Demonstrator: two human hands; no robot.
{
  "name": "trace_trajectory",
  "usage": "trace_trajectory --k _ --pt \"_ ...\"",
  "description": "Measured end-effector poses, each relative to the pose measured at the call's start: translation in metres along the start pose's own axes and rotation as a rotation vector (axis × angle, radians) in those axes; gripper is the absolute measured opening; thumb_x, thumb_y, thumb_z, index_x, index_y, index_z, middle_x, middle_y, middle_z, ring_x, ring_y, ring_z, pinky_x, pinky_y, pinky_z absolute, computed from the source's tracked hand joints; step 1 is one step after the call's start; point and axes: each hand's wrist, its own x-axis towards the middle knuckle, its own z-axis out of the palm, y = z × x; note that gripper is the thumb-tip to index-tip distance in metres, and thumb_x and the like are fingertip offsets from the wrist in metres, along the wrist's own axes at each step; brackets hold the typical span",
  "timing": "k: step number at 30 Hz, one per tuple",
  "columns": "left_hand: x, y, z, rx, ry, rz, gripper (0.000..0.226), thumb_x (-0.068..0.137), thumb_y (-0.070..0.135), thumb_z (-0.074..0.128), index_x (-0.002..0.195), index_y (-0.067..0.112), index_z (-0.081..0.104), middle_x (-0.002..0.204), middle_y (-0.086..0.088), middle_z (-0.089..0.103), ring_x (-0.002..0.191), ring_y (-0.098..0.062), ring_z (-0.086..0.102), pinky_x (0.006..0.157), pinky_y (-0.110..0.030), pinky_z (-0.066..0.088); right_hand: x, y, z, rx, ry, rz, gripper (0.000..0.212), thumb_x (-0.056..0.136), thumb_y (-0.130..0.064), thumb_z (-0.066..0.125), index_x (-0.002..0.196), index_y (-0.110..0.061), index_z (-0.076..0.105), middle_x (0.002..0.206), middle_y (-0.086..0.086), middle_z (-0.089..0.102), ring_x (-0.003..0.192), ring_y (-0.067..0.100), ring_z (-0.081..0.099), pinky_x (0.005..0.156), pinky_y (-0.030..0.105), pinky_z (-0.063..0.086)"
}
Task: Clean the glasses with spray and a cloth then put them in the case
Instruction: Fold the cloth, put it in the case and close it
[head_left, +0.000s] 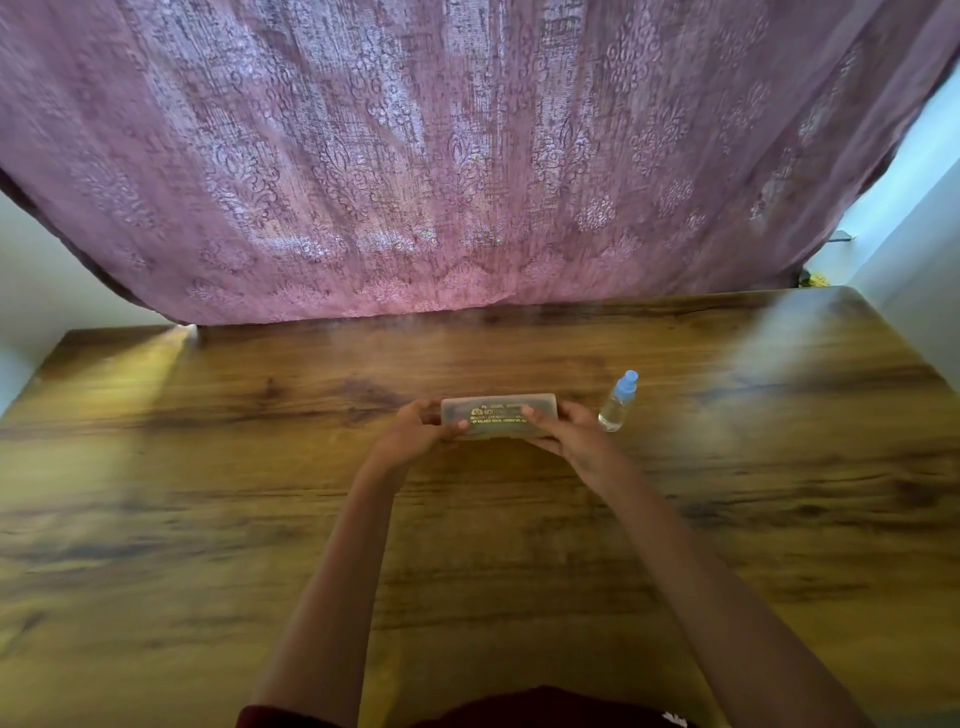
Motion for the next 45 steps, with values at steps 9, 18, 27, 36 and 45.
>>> trace_trajectory --k 9,18,27,36,45 --pt "0.001 0.003 0.008 0.025 0.097 -0.059 0.037 0.08 0.007 0.073 0.112 0.009 0.055 0.104 -0.006 0.06 0.089 -0.015 0.063 0.06 -0.018 0.057 0.007 0.003 0.004 -0.031 0.076 0.0 0.055 0.079 -0.021 0.075 0.124 0.001 0.052 0.121 0.015 0.061 0.103 0.021 0.064 0.079 0.023 0.057" --pt "0.004 0.011 0.004 0.018 0.048 0.026 0.056 0.079 0.013 0.075 0.129 0.014 0.05 0.116 -0.007 0.062 0.102 -0.019 0.061 0.072 -0.023 0.054 0.012 -0.002 0.006 -0.031 0.016 -0.017 0.061 0.082 -0.022 0.073 0.133 -0.018 0.04 0.132 0.008 0.05 0.111 0.021 0.059 0.092 0.03 0.053" --pt "0.019 0.012 0.005 0.249 0.122 0.076 0.062 0.077 0.005 0.075 0.13 0.02 0.048 0.117 -0.004 0.056 0.104 -0.02 0.055 0.083 -0.031 0.05 0.027 -0.014 0.013 -0.631 0.149 -0.211 0.073 0.08 -0.018 0.075 0.139 -0.019 0.032 0.138 0.005 0.046 0.118 0.017 0.048 0.092 0.032 0.044" --pt "0.028 0.004 0.002 0.389 0.157 0.105 0.061 0.079 0.014 0.075 0.132 0.026 0.048 0.114 -0.001 0.054 0.106 -0.02 0.053 0.093 -0.041 0.05 0.034 -0.012 0.016 -0.911 0.229 -0.278 0.069 0.081 -0.027 0.073 0.138 -0.011 0.038 0.139 0.011 0.042 0.128 0.027 0.04 0.104 0.04 0.04" --pt "0.037 -0.009 0.0 0.236 0.139 0.076 0.056 0.075 0.007 0.078 0.123 0.025 0.055 0.127 -0.011 0.052 0.104 -0.022 0.056 0.063 -0.023 0.052 0.026 -0.012 0.018 -1.126 0.289 -0.423 0.058 0.086 -0.026 0.067 0.135 -0.009 0.042 0.128 0.01 0.054 0.119 0.025 0.051 0.096 0.036 0.047"
